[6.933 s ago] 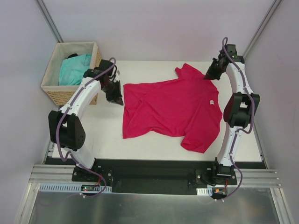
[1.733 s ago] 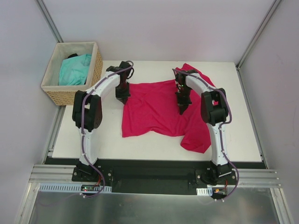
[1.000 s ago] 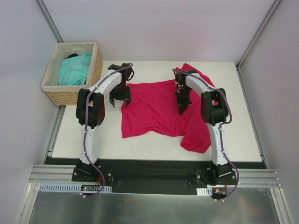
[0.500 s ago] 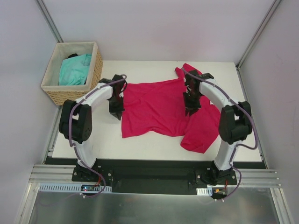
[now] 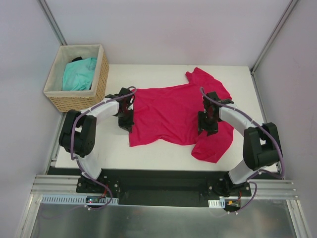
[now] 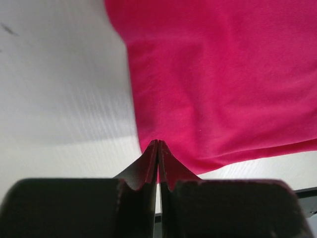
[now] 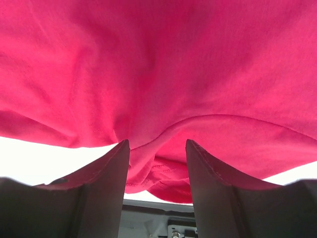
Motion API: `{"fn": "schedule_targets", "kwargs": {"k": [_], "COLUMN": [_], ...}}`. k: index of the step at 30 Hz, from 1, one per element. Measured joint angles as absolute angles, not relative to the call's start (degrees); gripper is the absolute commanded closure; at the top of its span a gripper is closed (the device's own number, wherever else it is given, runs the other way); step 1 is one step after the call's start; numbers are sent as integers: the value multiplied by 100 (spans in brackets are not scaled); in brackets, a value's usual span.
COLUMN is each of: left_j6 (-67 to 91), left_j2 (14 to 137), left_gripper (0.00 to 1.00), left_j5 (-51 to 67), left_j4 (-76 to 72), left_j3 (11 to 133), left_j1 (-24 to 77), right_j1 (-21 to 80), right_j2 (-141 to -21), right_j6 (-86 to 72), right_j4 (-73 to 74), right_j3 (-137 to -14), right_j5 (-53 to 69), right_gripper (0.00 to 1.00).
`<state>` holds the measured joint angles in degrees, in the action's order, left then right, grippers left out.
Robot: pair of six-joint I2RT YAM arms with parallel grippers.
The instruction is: Fold and stack the t-shirts
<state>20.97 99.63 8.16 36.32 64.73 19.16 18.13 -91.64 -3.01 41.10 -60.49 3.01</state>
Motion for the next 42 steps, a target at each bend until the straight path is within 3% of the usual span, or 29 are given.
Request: {"fn": "schedule_targets", "kwargs": {"k": [10,23,42], "left_j6": [1992,2003,1894], "left_j2": [10101,8827,9229], "left_gripper": [100,100,100], "left_j5": [1048,1173,1343], "left_j4": [3448,3979,3135], "left_j3": [6416,5784,5271], "left_j1": [2067,2220,2259], "right_j1": [1809,1809,1809], "right_j2": [-9168,-9174,-9179], "right_j6": [-298,-298,-145], "right_j4": [4003,3968,3293], "right_j3": [-6119,-6219,-6405], "right_j5": [255,257,644], "right_gripper": [47,46,46]}}
